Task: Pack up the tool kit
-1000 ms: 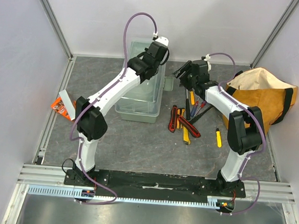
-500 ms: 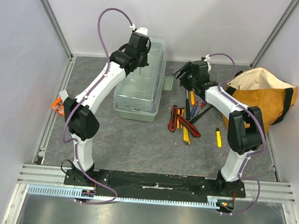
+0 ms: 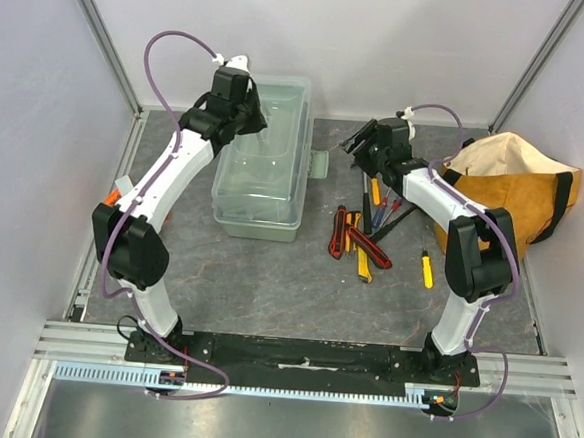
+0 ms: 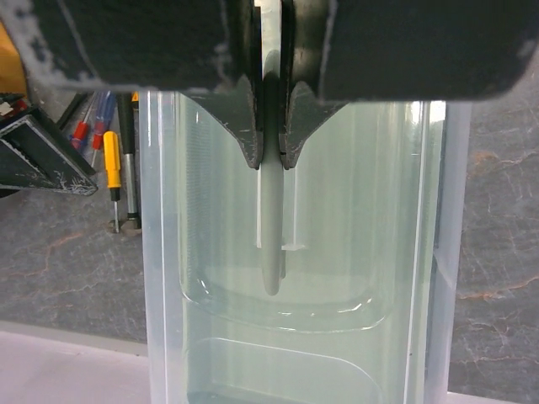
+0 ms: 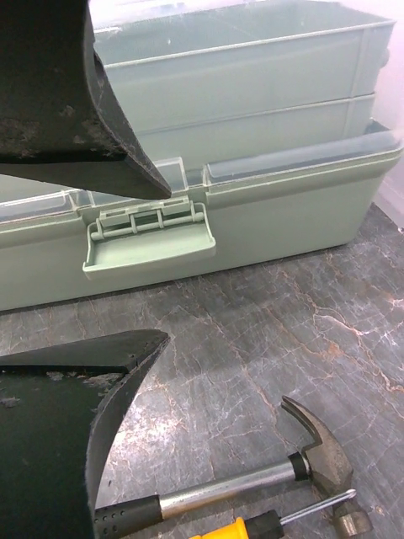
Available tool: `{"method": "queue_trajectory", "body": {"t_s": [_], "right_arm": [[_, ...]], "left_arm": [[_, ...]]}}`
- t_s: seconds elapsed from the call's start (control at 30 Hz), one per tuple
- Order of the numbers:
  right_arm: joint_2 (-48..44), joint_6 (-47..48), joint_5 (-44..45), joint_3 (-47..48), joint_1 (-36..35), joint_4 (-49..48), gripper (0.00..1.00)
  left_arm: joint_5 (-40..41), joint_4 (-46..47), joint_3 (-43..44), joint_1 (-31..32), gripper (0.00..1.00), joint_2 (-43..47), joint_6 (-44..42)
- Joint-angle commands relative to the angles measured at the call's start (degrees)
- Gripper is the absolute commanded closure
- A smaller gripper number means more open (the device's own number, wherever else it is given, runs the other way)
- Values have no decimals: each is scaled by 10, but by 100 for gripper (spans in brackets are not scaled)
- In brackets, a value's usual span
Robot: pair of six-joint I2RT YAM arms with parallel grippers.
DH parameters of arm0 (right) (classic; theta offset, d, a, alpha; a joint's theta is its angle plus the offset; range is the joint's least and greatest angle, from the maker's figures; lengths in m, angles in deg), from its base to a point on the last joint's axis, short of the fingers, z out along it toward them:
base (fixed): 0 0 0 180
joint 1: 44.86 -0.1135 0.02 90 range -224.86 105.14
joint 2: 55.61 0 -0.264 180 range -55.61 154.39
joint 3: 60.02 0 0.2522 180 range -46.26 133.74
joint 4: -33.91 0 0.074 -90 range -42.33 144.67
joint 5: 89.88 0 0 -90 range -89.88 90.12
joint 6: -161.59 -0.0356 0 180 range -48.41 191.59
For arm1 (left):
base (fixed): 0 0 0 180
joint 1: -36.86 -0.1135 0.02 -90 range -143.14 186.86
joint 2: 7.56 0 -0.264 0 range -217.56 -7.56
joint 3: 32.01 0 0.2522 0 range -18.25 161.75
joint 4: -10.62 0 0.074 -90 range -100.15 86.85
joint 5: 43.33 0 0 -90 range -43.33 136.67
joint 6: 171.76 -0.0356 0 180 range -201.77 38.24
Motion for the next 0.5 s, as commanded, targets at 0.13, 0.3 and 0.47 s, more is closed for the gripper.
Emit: {"method": "queue_trajectory", "body": {"t_s": [0.13, 0.3, 0.47], "right_arm": [[-34, -6, -4, -11, 8, -14, 30], [-31, -2, -11, -13, 8, -23, 30], [-12, 28, -93, 2, 9, -52, 27]], "left_arm": [[-65, 61, -25, -46, 98, 78, 72], [-99, 67, -33, -69, 98, 96, 88], [-129, 74, -45, -107, 98, 111, 99]]}}
